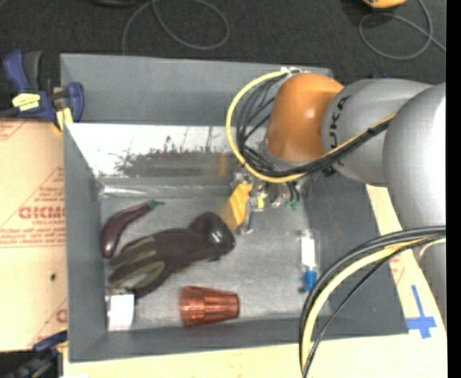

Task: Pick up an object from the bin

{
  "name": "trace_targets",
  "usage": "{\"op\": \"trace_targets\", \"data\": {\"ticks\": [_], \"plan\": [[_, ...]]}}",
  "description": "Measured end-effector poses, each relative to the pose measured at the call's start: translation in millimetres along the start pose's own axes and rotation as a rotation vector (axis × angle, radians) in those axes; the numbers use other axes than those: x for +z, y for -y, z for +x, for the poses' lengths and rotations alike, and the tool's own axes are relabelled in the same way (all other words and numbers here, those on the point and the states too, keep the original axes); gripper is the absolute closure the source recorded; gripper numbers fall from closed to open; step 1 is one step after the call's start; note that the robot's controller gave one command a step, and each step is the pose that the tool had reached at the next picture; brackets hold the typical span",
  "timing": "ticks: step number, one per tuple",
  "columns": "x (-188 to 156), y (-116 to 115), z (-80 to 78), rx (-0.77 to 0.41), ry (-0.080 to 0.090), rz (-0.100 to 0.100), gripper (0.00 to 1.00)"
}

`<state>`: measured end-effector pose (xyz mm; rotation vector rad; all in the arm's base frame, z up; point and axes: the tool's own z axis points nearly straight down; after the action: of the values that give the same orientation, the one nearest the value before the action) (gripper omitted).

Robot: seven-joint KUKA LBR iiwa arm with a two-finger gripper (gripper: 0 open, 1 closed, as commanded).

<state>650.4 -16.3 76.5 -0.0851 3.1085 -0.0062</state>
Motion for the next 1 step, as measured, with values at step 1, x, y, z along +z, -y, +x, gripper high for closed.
{"op": "trace_targets", "data": {"ticks": [1], "plan": [[0.0, 0.0, 0.0, 0.000, 0.000, 0.000, 1.00]]}}
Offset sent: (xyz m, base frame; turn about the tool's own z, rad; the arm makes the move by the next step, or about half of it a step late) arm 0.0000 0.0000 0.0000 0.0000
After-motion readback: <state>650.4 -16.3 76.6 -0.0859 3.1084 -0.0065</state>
